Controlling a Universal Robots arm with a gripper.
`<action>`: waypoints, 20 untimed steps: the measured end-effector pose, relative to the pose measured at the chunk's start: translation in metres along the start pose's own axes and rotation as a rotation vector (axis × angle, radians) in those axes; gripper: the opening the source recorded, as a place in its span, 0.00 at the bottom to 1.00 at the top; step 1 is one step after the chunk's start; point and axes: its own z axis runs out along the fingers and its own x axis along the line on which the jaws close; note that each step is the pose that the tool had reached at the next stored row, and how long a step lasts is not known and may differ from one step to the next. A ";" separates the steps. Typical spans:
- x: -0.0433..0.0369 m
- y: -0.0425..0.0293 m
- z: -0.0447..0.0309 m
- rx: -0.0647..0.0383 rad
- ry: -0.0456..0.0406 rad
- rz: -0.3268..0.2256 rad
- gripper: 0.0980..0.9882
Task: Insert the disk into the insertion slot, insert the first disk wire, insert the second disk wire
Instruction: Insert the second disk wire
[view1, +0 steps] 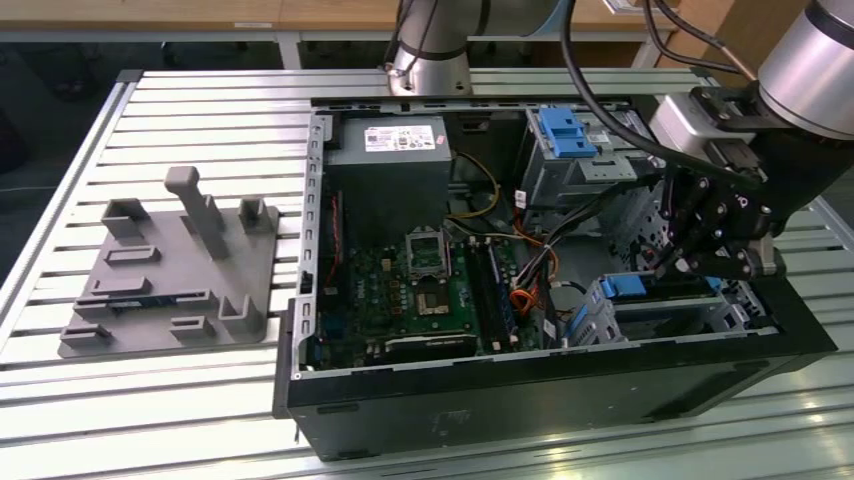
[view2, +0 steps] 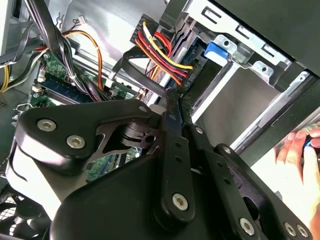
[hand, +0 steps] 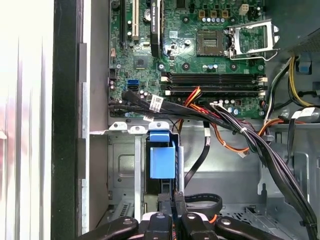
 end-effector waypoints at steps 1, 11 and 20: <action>0.0000 0.0000 0.0000 0.000 0.0001 -0.004 0.06; 0.0012 0.0000 -0.0001 0.000 0.0011 -0.037 0.06; 0.0018 0.0000 0.0001 -0.001 0.0016 -0.051 0.06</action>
